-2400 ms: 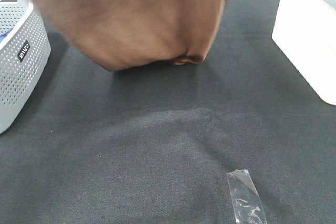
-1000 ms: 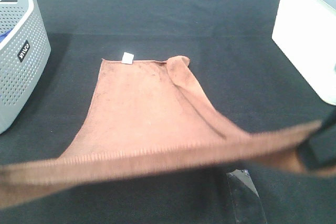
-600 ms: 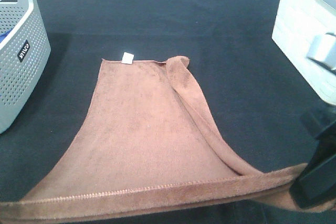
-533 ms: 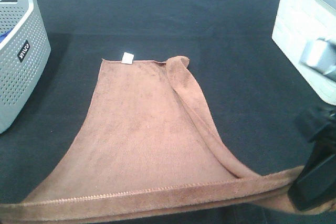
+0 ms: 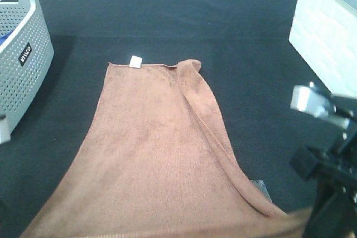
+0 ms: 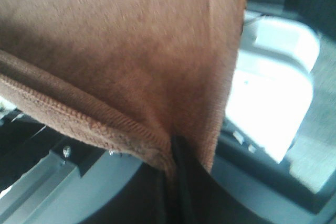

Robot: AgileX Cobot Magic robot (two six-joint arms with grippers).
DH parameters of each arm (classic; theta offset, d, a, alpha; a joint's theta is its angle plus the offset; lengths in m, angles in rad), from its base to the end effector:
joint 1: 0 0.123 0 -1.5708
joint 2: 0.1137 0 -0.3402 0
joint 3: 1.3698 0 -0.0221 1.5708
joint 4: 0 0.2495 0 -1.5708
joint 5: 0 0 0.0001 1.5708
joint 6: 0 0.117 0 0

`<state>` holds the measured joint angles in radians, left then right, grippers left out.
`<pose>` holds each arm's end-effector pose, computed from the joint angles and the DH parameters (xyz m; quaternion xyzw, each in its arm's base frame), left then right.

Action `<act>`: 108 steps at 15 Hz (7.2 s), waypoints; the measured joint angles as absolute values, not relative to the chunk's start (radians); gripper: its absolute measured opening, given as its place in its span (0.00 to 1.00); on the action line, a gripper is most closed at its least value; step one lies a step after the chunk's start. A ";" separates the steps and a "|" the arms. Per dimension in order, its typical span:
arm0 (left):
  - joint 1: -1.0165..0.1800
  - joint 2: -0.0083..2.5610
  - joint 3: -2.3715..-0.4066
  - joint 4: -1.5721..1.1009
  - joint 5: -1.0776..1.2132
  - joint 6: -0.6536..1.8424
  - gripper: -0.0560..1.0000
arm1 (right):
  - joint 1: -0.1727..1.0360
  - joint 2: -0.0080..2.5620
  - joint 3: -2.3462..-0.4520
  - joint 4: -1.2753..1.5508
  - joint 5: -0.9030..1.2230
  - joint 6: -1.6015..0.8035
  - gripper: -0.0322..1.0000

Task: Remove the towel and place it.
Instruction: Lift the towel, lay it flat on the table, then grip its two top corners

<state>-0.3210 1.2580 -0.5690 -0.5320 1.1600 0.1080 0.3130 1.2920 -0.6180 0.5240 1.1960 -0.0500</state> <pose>0.1128 -0.0949 0.2308 -0.0799 -0.9656 0.2188 0.1159 0.1235 0.0973 0.2367 0.0556 -0.9663 -0.2143 0.1314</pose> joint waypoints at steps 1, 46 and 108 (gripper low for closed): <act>-0.319 1.258 -0.524 -0.549 1.161 0.108 0.05 | 0.313 1.292 -0.586 0.551 1.196 -0.055 0.03; -0.310 1.414 -0.604 -0.572 1.209 0.086 0.69 | 0.301 1.588 -0.584 0.624 1.065 -0.276 0.71; -0.182 2.543 -2.148 -0.277 1.201 0.117 0.74 | 0.491 2.323 -1.651 0.012 0.358 -0.252 0.26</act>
